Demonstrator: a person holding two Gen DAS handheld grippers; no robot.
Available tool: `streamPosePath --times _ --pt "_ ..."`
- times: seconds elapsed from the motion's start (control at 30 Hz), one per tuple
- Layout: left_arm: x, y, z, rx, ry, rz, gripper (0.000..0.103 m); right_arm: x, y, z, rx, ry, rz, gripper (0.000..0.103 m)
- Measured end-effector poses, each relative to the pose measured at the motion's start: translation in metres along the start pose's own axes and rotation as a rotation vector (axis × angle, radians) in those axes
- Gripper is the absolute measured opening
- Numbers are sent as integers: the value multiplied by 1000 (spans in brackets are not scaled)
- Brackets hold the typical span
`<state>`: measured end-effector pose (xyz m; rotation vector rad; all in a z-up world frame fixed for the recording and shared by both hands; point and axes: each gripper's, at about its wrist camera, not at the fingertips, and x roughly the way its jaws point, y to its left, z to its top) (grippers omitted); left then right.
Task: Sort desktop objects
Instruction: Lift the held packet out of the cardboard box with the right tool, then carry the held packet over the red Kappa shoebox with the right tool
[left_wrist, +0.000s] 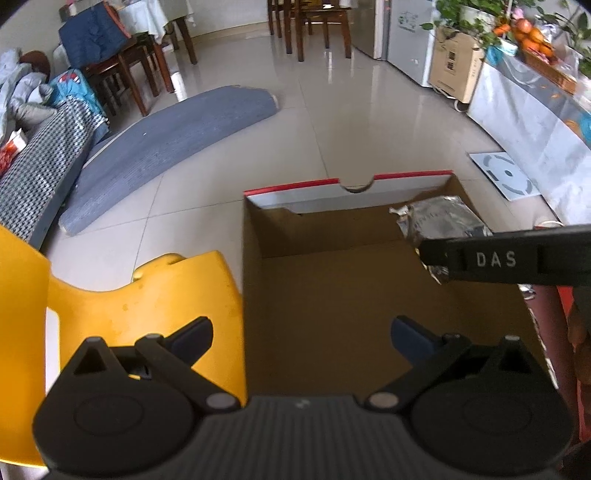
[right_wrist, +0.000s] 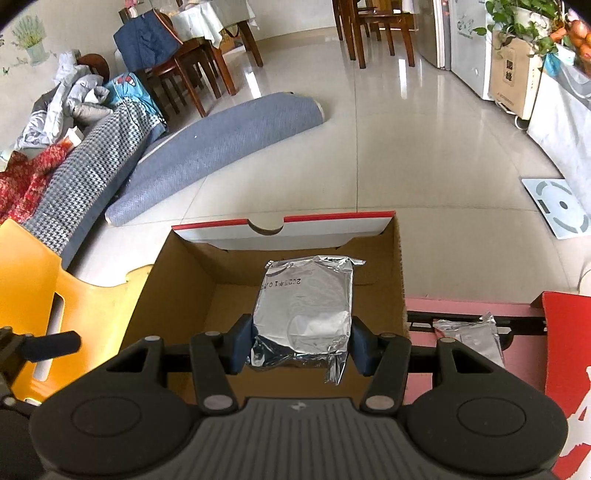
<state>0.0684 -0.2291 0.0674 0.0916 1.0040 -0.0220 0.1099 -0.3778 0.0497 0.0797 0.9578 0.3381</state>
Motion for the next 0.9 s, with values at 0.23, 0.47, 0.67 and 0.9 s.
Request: streamPosePath --times 0.23,0.47,0.67,0.9 --pt "0 -23 -2 37 -3 -20 103 -19 -12 -4 17 -16 4 54" --pt "0 -40 -4 63 -2 -32 103 -35 -28 -9 33 -31 -2 53" --pt "-3 -56 -8 78 -5 -53 103 -47 -44 -18 50 -37 -14 54" --pt "-6 -75 -14 91 -7 -86 103 -63 -67 -32 86 -40 -35 53"
